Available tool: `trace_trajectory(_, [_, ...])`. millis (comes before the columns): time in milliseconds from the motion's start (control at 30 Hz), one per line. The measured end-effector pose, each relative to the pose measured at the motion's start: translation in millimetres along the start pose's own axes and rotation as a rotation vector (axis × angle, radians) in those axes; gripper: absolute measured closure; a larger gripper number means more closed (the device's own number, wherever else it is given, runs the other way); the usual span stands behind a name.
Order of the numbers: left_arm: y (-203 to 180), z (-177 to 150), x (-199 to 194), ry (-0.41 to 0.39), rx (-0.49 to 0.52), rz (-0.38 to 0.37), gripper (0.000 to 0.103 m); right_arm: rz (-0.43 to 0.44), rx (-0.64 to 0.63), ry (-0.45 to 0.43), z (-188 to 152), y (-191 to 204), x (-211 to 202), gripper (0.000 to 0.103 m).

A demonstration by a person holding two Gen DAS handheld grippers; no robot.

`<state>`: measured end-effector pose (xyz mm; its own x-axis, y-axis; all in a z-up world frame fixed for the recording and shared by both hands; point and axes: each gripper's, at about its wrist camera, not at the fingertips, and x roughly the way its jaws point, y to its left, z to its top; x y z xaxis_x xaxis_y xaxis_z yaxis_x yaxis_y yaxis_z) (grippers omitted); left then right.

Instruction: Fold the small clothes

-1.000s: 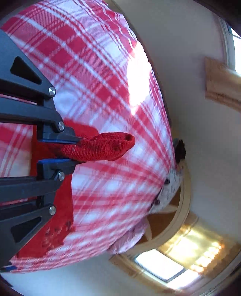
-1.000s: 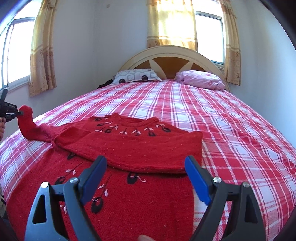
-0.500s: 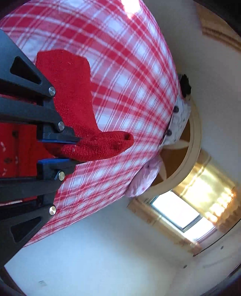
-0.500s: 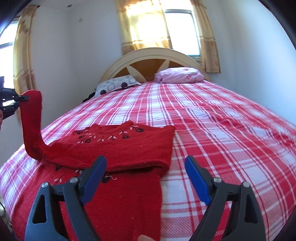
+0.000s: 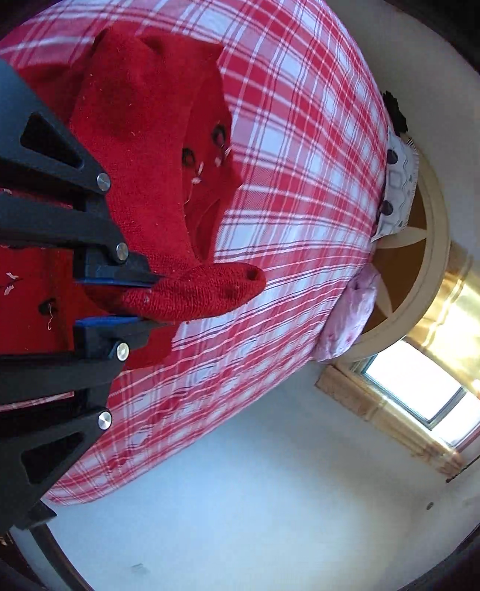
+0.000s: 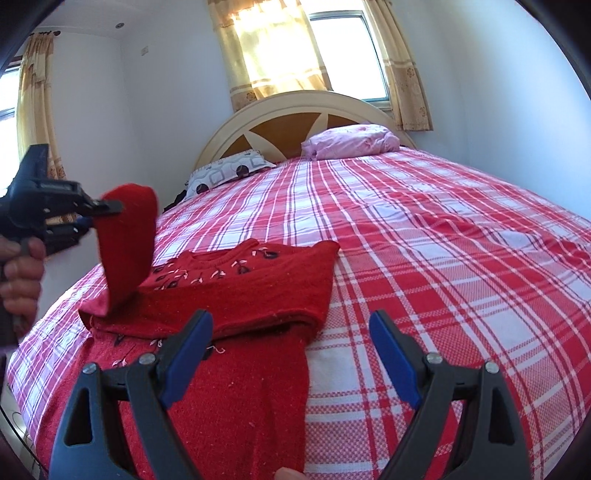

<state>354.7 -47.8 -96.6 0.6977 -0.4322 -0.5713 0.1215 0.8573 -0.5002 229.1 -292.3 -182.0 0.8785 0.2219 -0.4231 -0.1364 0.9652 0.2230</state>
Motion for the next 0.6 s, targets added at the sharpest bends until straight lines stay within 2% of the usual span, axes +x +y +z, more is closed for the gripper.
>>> trace_trajectory(167, [-16, -24, 42, 0.068, 0.082, 0.03, 0.091, 0.002, 0.025, 0.007, -1, -5, 0, 0.013])
trace_trajectory(300, [-32, -46, 70, 0.154, 0.182, 0.072, 0.085, 0.0, 0.039, 0.026, -2, -8, 2, 0.013])
trace_trajectory(367, [-38, -53, 72, 0.179, 0.221, 0.082, 0.077, -0.005, 0.04, 0.036, -2, -10, 3, 0.013])
trace_trajectory(467, [-43, -58, 62, 0.157, 0.273, 0.06, 0.068, -0.008, 0.045, 0.047, -3, -12, 4, 0.012])
trace_trajectory(500, [-45, -59, 58, 0.147, 0.293, 0.056, 0.059, -0.009, 0.047, 0.051, -3, -12, 5, 0.012])
trace_trajectory(533, [-48, -59, 52, 0.131, 0.313, 0.053, 0.044, -0.013, 0.048, 0.057, -3, -12, 6, 0.012])
trace_trajectory(600, [-50, -57, 42, 0.088, 0.343, 0.065, 0.033, -0.018, 0.043, 0.066, -3, -11, 8, 0.012])
